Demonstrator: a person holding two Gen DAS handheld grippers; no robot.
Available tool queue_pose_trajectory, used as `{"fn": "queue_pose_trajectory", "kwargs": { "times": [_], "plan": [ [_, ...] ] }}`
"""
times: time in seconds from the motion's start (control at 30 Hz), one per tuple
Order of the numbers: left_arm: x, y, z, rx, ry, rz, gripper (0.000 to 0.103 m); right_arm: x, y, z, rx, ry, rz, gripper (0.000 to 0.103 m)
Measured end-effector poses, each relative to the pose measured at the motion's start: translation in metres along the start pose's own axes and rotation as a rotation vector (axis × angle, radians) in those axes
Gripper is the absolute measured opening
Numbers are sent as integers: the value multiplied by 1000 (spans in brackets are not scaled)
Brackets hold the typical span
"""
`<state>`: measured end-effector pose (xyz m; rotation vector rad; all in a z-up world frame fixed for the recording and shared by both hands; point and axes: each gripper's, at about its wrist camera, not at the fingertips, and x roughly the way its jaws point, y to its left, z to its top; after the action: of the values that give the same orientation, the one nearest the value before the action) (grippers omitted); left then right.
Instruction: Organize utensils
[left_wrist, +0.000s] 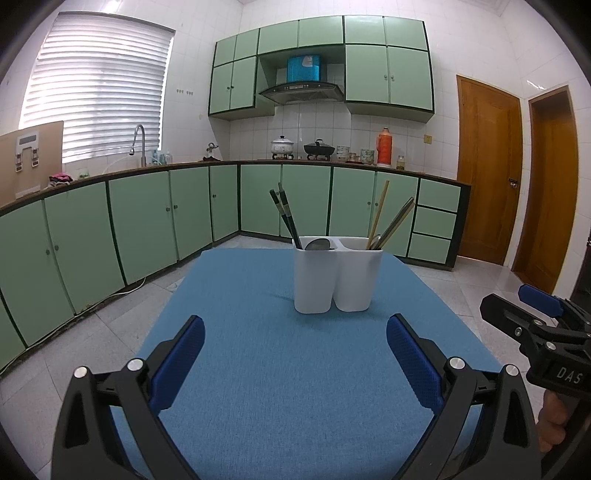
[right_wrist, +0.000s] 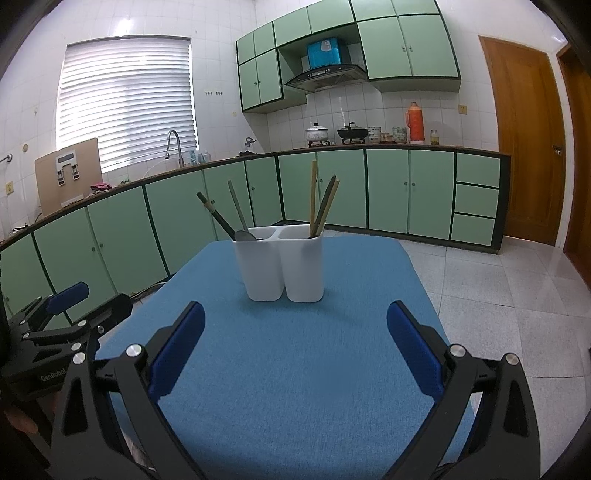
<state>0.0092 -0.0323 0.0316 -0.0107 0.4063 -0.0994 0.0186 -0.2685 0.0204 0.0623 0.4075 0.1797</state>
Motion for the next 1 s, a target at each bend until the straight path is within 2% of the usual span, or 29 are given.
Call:
{"fn": "queue_pose_trajectory", "kwargs": {
  "times": [1.0],
  "plan": [
    [0,-4,0,6,1,2,97,-1,1,0,-1,1,1,96]
  ]
}}
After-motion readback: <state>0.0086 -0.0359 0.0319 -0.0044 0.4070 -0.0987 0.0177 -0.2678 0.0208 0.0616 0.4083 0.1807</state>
